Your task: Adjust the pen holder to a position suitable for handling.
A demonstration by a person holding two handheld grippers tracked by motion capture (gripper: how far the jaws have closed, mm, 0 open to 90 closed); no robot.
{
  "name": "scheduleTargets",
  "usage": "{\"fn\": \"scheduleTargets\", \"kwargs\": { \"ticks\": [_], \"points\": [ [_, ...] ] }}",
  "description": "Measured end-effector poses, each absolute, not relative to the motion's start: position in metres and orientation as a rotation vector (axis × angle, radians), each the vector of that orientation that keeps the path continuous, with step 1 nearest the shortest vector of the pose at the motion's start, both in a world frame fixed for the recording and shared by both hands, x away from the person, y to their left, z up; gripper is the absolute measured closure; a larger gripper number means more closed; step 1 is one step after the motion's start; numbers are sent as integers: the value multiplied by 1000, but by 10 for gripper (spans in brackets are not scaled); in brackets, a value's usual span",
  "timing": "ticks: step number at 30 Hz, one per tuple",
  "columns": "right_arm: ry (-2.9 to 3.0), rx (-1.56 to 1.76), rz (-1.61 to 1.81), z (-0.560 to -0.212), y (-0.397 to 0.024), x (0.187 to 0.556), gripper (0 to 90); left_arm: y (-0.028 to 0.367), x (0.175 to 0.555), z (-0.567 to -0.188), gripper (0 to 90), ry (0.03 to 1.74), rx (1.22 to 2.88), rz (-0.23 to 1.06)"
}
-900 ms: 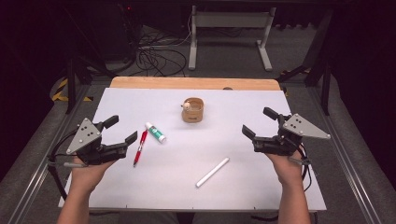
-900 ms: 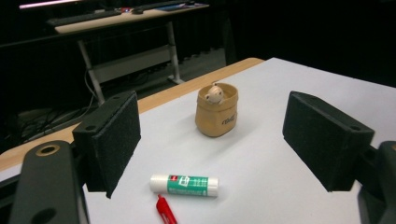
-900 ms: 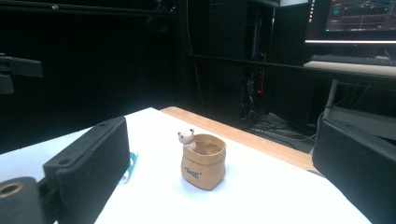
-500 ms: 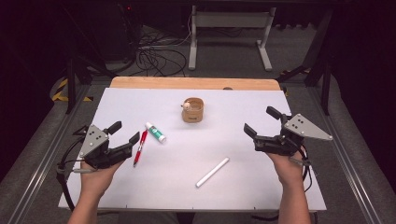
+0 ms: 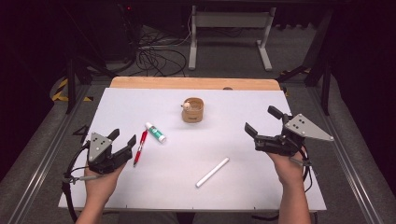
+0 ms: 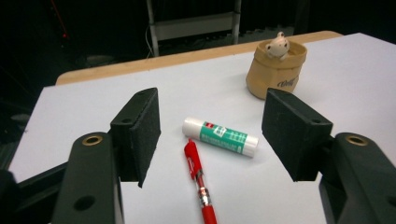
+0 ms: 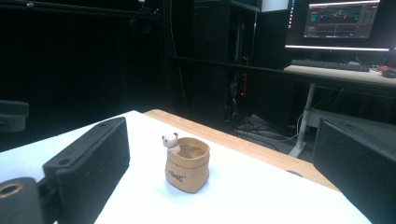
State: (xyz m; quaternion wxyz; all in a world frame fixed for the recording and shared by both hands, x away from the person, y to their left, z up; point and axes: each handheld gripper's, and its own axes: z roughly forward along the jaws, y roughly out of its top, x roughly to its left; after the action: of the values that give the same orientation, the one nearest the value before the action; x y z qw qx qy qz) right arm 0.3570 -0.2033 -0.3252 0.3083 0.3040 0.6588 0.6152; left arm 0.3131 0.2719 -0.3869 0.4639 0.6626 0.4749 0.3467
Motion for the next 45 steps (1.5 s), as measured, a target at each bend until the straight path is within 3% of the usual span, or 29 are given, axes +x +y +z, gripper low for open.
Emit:
{"fn": "scheduleTargets", "kwargs": {
  "ticks": [19, 45],
  "points": [
    [1735, 809, 1617, -325, -202, 357, 44, 254, 323, -425, 491, 1279, 1739, 848],
    [1737, 832, 1606, -326, -200, 358, 45, 254, 334, -455, 585, 1472, 1777, 706]
  ]
}}
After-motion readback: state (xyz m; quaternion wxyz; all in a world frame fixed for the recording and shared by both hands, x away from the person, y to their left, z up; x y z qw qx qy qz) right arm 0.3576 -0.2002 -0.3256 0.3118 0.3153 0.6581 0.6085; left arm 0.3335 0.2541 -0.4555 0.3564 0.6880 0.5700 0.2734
